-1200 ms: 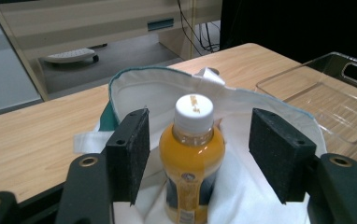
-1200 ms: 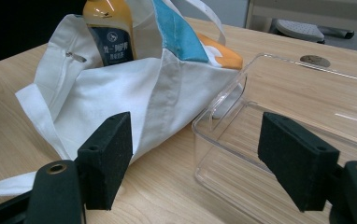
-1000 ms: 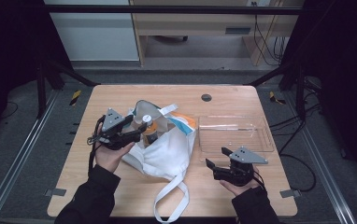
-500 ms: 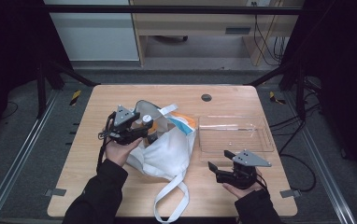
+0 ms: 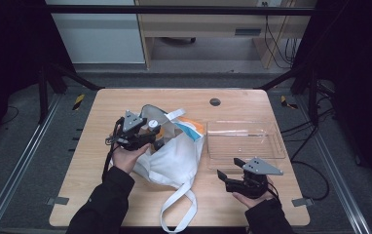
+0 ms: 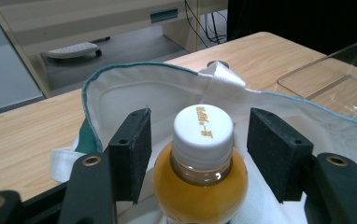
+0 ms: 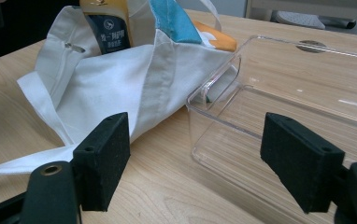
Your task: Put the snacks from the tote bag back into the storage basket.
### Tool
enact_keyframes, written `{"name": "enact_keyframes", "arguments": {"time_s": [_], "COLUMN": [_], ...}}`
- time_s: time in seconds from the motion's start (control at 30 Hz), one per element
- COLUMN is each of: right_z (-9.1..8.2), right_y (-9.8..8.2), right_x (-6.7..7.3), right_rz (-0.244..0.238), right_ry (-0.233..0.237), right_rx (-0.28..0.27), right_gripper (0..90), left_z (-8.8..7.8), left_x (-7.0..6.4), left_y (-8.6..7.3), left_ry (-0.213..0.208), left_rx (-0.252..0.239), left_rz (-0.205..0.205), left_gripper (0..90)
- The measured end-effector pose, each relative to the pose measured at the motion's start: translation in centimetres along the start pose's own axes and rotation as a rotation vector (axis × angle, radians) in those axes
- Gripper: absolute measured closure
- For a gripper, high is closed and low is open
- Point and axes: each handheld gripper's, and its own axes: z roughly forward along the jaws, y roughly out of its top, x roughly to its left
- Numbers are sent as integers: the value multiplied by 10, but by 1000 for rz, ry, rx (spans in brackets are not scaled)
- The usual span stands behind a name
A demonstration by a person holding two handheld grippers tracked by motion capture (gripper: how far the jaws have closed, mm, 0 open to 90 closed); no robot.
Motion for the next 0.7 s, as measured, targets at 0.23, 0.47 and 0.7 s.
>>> {"name": "enact_keyframes", "arguments": {"time_s": [0.23, 0.47, 0.7], "right_z": [-2, -2, -1], "right_y": [-1, -1, -1], "right_x": [0, -1, -1], "right_rz": [4, 5, 5], "right_ry": [1, 3, 3], "right_rx": [-4, -1, 3], "right_gripper": [241, 241, 241], "left_z": [9, 8, 8], "left_x": [1, 0, -2], "left_y": [-4, -5, -6], "left_ry": [-3, 6, -2], "left_rx": [12, 4, -4], "left_rz": [-2, 1, 0], "left_gripper": [422, 496, 575]}}
